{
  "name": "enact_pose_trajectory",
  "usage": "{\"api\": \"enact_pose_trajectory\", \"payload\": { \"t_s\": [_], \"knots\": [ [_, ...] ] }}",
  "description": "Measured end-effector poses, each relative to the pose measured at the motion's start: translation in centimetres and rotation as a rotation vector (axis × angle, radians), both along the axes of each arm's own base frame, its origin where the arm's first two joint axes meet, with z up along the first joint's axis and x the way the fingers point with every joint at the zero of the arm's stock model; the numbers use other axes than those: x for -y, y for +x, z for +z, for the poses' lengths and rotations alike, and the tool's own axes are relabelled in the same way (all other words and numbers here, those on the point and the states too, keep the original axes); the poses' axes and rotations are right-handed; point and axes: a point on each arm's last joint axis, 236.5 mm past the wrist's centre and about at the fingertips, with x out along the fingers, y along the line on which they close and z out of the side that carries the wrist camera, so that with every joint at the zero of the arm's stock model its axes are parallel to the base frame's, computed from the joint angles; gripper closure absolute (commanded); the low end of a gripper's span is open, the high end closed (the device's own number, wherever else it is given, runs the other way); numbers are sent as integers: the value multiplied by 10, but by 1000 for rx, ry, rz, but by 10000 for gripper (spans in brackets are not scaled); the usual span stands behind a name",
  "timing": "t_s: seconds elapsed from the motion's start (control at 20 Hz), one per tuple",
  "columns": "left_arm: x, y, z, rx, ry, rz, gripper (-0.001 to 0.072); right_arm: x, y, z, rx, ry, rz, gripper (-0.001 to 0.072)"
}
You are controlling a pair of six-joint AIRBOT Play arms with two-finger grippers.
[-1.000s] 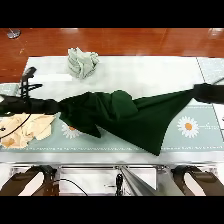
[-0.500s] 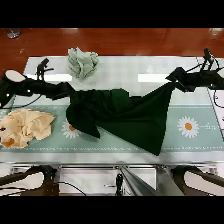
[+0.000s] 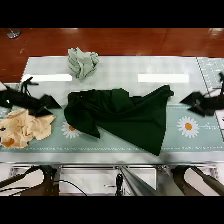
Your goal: Fold the shirts.
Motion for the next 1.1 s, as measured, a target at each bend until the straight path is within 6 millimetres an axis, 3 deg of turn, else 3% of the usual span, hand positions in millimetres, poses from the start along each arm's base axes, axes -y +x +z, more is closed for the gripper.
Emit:
{"api": "enact_pose_trajectory", "payload": {
  "t_s": [0.1,0.25,0.4,0.45,0.55,0.8,0.95,1.1],
  "knots": [
    [14,-16,-14,-11,-65,37,3,-31,-24,-11,26,82,-1,94],
    [27,-23,-32,0,-116,108,4,-64,-52,-26,38,147,5,94],
    [47,-14,-39,57,-160,129,7,-75,-66,-38,21,153,7,94],
    [54,-8,-40,80,-172,134,43,-76,-69,-42,18,147,4,94],
    [71,-2,-42,105,-192,122,672,-75,-74,-47,-1,136,2,94],
    [95,5,-27,156,-255,23,687,-67,-102,-65,-121,73,17,95],
    [98,14,-13,199,-282,-16,687,-61,-122,-76,-208,38,39,94],
    [100,16,-6,218,-294,-39,687,-69,-141,-86,-305,51,88,94]
  ]
}}
